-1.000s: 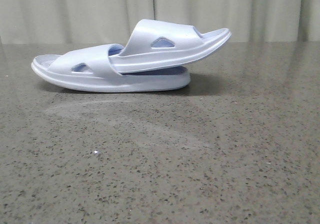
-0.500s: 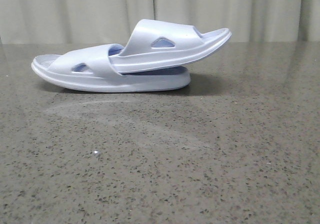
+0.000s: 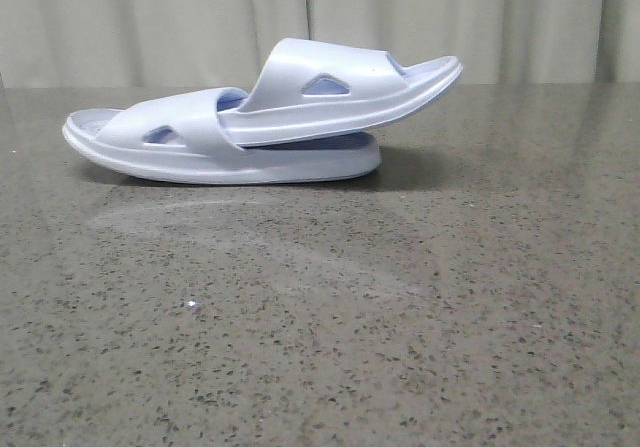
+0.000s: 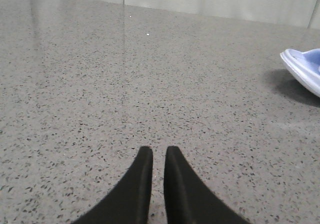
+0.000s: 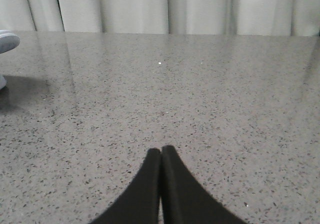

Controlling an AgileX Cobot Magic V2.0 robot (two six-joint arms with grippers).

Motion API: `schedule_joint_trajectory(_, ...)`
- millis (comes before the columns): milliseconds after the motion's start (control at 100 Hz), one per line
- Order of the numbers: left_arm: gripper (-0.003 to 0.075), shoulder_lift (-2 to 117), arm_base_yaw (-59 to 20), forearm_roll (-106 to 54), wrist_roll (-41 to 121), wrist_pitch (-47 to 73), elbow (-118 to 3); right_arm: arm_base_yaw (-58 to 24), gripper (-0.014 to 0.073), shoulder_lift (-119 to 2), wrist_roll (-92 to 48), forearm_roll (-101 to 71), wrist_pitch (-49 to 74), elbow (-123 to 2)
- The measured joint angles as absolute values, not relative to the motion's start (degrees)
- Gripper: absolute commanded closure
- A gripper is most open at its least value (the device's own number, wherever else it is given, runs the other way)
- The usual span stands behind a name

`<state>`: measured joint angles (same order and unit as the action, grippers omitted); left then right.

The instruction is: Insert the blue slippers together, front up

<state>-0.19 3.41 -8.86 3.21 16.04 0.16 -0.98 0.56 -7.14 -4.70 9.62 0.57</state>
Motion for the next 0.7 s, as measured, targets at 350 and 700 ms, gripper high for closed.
schedule_joint_trajectory(350, 0.0705, -0.2, 3.4, -6.3, 3.2, 8.0, 0.2, -1.0, 0.0683, 0.6, -7.1, -4.7, 9.6, 0.6)
schedule_joint_trajectory(700, 0.0705, -0.2, 3.4, -6.1, 3.2, 7.9, 0.2, -1.0, 0.0683, 0.6, -7.1, -4.7, 9.6, 0.6)
